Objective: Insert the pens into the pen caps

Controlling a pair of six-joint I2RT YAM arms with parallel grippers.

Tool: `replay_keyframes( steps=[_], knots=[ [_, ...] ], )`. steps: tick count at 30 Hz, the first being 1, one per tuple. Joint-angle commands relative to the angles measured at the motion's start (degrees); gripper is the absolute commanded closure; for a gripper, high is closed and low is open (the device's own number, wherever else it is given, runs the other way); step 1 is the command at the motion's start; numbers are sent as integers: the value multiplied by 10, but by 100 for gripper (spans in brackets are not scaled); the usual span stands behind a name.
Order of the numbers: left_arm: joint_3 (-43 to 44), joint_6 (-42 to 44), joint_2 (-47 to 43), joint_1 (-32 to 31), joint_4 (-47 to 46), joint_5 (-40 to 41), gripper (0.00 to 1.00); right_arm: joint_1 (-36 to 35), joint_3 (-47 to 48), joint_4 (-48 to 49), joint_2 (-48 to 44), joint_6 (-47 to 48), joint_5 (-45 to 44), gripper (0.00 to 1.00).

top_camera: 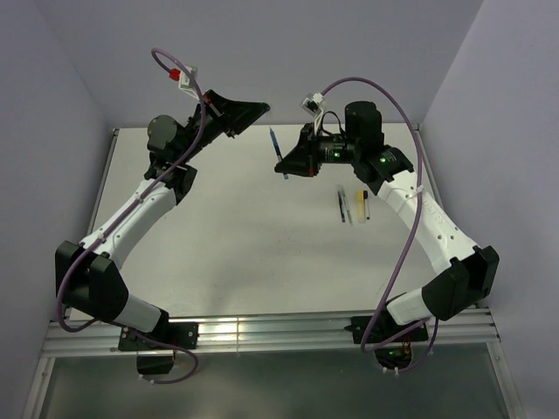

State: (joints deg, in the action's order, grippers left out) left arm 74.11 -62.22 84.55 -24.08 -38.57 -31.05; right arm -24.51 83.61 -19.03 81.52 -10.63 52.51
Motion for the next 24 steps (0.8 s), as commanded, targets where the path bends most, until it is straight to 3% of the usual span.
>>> replay_keyframes(
  steps=[1, 24],
  knots=[
    [-6, -2, -20, -4, -29, -16, 100, -2, 30, 25, -12, 0, -9, 100],
    [-48, 0, -33, -23, -28, -9, 100, 21, 33, 44, -10, -30, -13, 100]
  ],
)
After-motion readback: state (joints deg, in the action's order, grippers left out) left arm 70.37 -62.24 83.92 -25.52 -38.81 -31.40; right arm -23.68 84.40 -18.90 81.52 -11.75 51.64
